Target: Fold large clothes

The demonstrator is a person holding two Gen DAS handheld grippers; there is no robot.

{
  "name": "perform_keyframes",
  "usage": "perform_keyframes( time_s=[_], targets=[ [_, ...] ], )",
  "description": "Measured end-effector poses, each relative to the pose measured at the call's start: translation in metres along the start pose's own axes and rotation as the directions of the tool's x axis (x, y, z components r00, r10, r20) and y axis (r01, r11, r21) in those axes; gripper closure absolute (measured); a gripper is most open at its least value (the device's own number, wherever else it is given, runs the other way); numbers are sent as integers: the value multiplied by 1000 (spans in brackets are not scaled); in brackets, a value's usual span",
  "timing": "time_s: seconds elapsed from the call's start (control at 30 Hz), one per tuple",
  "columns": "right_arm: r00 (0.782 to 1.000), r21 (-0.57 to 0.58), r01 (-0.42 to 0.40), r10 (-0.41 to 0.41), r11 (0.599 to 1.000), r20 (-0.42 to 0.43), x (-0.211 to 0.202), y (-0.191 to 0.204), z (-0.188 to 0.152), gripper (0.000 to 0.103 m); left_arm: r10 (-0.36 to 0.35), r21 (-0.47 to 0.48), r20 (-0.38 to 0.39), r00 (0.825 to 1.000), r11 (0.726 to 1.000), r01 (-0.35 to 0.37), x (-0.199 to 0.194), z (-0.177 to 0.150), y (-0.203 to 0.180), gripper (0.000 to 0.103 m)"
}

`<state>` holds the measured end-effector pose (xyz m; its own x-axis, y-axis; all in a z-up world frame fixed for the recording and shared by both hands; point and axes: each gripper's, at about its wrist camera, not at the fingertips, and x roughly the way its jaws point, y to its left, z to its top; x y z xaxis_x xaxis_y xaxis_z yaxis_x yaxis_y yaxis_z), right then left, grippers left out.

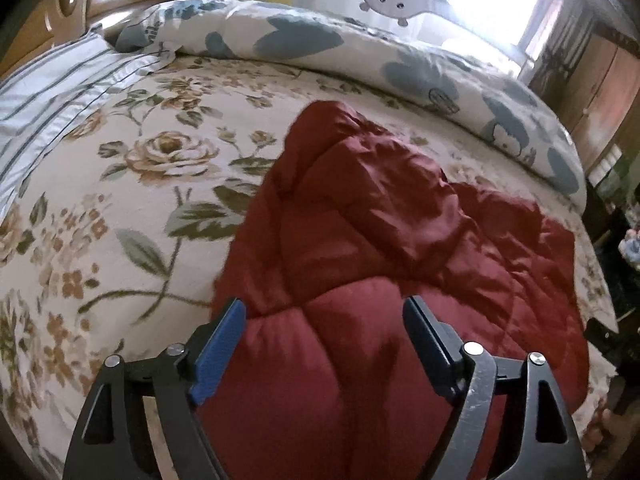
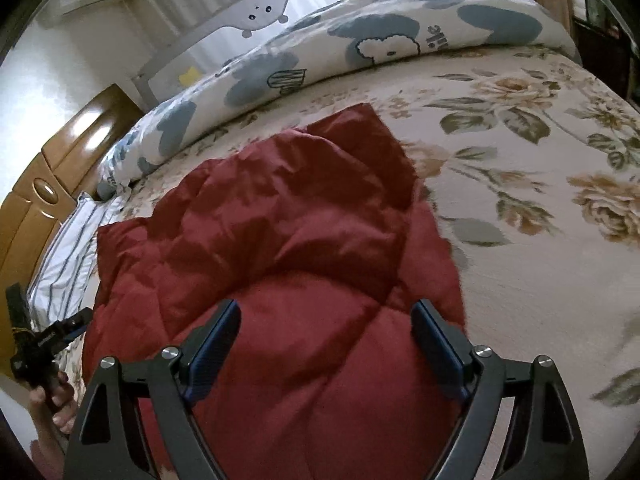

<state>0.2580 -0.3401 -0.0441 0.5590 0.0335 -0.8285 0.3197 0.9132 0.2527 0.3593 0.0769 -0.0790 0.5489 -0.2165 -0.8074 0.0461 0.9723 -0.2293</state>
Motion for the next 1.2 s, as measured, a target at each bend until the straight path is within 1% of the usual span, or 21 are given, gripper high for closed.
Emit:
perform_keyframes(
  time_s=[0.07,0.17,0.27,0.4,0.47,0.53,0.6,0.67,0.73,0.77,0.87,0.93,1.0,1.1,1.2],
  targets=[
    [1000,3,0,0,1000,-5,-6,-5,-3,14,-12,-20,6,1000,1000,12,-9,-5,10,22],
    [1000,15,2,-2,1000,-12,-12,-15,-6,14,11,-40,21,1000,999,-10,-18,-10,21,22],
    [1000,35,5,-5,999,-21,-15,-26,-10,14,5,-56,12,1000,998,-5,-21,-13,26,22],
    [1000,70,2,0,998,-32,-14,-39,-12,14,-8,-92,-5,1000,996,8,-17,-14,36,22],
    [999,83,-4,7,997,-35,-13,-44,-13,14,-35,-111,-17,999,993,33,-15,-14,40,22],
    [999,93,-14,18,996,-39,-11,-47,-13,14,-46,-117,-22,999,992,43,-10,-11,43,21],
    [998,107,-35,40,994,-45,-8,-52,-12,14,-49,-127,-28,998,991,46,-4,-10,47,19],
    [996,134,-65,72,989,-48,-3,-57,-13,14,-78,-157,-44,996,985,70,4,-9,54,18],
    [994,164,-88,97,983,-54,3,-63,-13,14,-128,-201,-56,990,973,115,13,-8,62,18],
    [992,183,-104,117,978,-58,7,-67,-13,14,-183,-241,-64,981,957,162,20,-8,68,18],
    [983,224,-147,167,963,-71,18,-74,-14,13,-263,-307,-81,961,924,227,38,-8,80,18],
    [975,253,-176,205,951,-90,28,-77,-14,13,-279,-326,-87,956,915,237,48,-7,85,13],
    [964,281,-203,241,938,-108,38,-79,-15,12,-297,-347,-90,951,904,250,59,-7,87,10],
    [955,289,-230,273,929,-119,47,-77,-16,10,-332,-368,-98,938,888,276,72,-7,85,9],
    [947,282,-251,296,926,-127,53,-72,-17,10,-356,-361,-110,928,884,296,83,-6,79,10]
  ],
)
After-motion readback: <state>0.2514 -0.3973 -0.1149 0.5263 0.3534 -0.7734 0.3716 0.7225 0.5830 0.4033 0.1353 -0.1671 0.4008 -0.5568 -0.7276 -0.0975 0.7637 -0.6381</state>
